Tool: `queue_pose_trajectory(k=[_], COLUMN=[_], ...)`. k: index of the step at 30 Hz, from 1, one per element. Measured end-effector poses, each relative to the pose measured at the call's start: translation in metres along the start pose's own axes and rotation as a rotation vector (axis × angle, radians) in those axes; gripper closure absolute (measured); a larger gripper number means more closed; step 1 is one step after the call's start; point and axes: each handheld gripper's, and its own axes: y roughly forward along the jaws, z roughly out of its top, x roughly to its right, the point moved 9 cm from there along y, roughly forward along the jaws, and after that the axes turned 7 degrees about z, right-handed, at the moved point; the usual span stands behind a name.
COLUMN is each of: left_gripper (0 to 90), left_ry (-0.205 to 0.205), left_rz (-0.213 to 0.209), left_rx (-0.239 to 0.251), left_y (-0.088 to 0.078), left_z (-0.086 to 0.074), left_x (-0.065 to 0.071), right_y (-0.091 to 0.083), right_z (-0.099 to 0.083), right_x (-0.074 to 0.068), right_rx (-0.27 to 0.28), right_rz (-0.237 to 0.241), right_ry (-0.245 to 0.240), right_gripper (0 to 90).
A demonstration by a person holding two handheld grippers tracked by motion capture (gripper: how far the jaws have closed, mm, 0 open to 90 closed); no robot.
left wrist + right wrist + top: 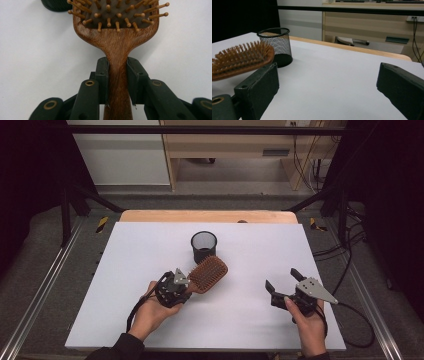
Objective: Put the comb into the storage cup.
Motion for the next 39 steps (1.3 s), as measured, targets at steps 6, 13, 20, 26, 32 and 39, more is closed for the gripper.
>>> queue_pose_trajectory(k=[6,13,20,26,32,39], left_gripper=[72.9,72.9,72.9,72.9,73.0,73.0], left_ry=[-0.014,-0.052,-0.083,-0.109,-0.118,-0.129], left_rz=[0.026,0.043,0.054,0.071,0.075,0.084], left_rx=[0.105,0.228,0.291,0.332,0.384,0.416], left_y=[-0.007,-0.013,-0.017,-0.025,-0.036,-0.041], left_z=[0.004,0.004,-0.002,-0.001,0.0,0.0], left_x=[-0.001,-0.005,-0.012,-0.014,-0.012,-0.01], right_y=[0.001,0.007,0.02,0.036,0.054,0.066], right_z=[0.001,0.005,0.007,0.007,0.009,0.025], right_x=[-0.008,-0.03,-0.058,-0.088,-0.11,-0.124], right_rx=[0.008,0.041,0.033,0.002,-0.042,-0.039], right_rz=[0.04,0.14,0.236,0.301,0.334,0.385], right_ry=[0.035,0.148,0.196,0.187,0.178,0.224], right_gripper=[4.6,4.8,5.2,4.8,6.0,6.8])
